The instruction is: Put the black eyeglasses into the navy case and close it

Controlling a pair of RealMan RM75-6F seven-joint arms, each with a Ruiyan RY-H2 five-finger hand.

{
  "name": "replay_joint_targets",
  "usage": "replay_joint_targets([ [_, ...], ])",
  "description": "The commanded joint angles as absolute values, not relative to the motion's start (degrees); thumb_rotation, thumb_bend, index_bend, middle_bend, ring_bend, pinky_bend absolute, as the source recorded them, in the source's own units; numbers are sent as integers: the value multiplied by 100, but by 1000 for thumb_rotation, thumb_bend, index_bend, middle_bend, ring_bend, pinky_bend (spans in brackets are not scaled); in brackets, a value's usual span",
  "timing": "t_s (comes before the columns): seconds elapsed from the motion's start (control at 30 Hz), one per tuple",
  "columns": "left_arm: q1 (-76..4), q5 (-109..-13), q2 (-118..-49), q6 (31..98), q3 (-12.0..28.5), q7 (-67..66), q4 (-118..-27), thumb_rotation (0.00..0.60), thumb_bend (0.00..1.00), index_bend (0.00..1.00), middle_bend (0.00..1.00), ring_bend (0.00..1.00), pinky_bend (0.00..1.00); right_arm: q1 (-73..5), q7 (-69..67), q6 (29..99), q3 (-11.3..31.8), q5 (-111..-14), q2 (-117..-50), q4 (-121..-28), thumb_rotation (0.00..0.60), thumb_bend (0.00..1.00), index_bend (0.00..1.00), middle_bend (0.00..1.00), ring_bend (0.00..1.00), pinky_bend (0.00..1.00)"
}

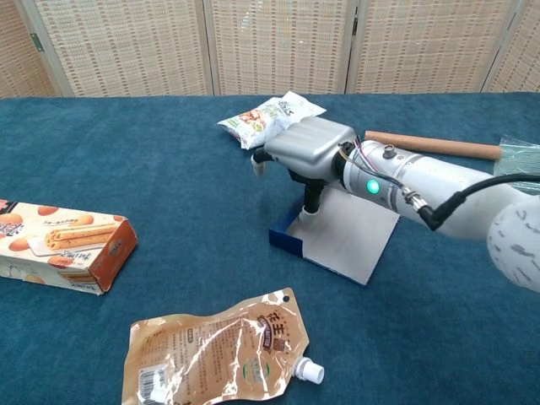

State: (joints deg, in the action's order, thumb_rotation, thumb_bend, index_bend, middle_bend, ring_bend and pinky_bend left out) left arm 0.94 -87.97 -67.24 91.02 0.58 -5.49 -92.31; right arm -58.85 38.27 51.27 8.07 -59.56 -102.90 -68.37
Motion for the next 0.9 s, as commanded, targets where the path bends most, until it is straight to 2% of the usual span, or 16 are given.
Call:
replay_joint_targets([
  [0.03,100,-8779,-6727,9098,63,-535,-9212,600,188,152,58,41,176,-5959,3889,5089,1052,-5708,-10495,-6515,600,105,249,1000,1000,1000],
  [0.27,90,-8745,-6757,9060,76,-507,-9160,600,188,153,58,41,176,-5992,3929,5158,1335,-5431,-10740,-6019,600,111,249,1000,1000,1000],
  [0.4,90,-8731,-6768,9043,76,-483,-9137,600,188,153,58,41,176,-5918,3750,5202,1392,-5502,-10639,-5997,600,123,249,1000,1000,1000],
  [0.5,92,-8727,-6777,9032,70,-470,-9118,600,189,153,58,41,176,-5724,3285,5382,1363,-5867,-10282,-6437,600,135,249,1000,1000,1000],
  [0.73,65,-8772,-6789,9009,65,-495,-9136,600,188,153,58,41,176,-5080,2782,6054,859,-6952,-9019,-7463,600,144,249,1000,1000,1000],
  [0.9,15,-8804,-6815,8946,62,-544,-9182,600,188,153,58,41,175,-4623,2613,6184,558,-7051,-8414,-7863,600,153,249,1000,1000,1000],
])
